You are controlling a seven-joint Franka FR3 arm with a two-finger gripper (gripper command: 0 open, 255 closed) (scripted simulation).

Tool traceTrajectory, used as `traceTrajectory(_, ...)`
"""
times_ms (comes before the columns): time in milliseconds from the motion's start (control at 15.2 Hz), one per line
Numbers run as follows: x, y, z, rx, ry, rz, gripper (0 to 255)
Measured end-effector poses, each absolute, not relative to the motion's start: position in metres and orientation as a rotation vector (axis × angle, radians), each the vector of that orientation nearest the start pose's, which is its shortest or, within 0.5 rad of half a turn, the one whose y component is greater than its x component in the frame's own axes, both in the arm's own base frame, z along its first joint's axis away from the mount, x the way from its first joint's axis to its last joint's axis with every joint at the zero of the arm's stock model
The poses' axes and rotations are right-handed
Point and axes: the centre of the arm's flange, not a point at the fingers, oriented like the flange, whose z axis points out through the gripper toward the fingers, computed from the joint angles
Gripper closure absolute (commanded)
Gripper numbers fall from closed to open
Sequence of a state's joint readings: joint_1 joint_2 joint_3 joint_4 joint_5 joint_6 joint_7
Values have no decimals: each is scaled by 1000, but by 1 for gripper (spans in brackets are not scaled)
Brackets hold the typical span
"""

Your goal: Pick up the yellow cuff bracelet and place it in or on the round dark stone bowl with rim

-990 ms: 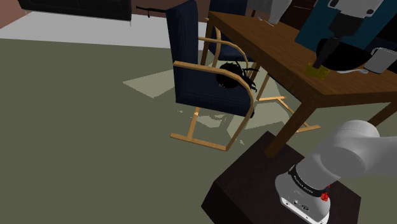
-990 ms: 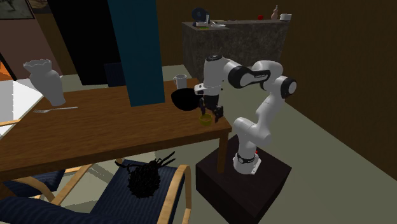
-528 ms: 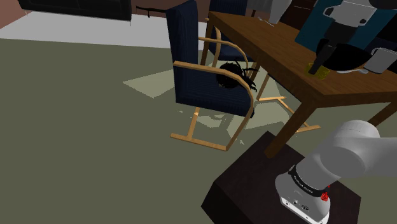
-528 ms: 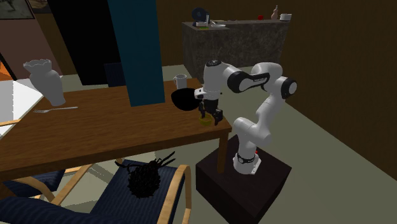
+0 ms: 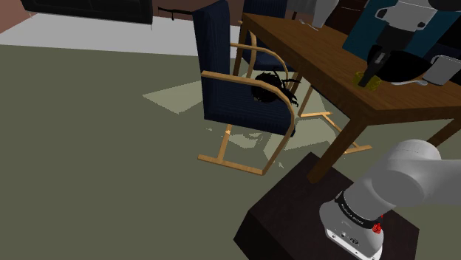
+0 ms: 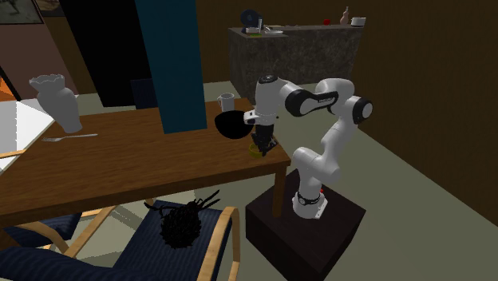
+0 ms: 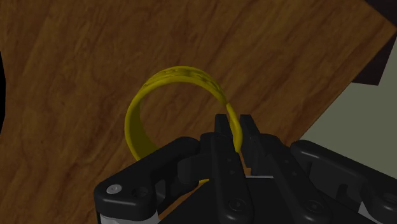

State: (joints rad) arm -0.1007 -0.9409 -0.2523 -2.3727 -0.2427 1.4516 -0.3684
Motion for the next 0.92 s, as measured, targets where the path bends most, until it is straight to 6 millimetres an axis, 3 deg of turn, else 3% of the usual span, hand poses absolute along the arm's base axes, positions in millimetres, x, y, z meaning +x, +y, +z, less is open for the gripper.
traceTrajectory(462, 227, -145, 606, -3175, -139, 16, 255)
traceTrajectory(924, 227, -145, 639, -3175, -139, 16, 255)
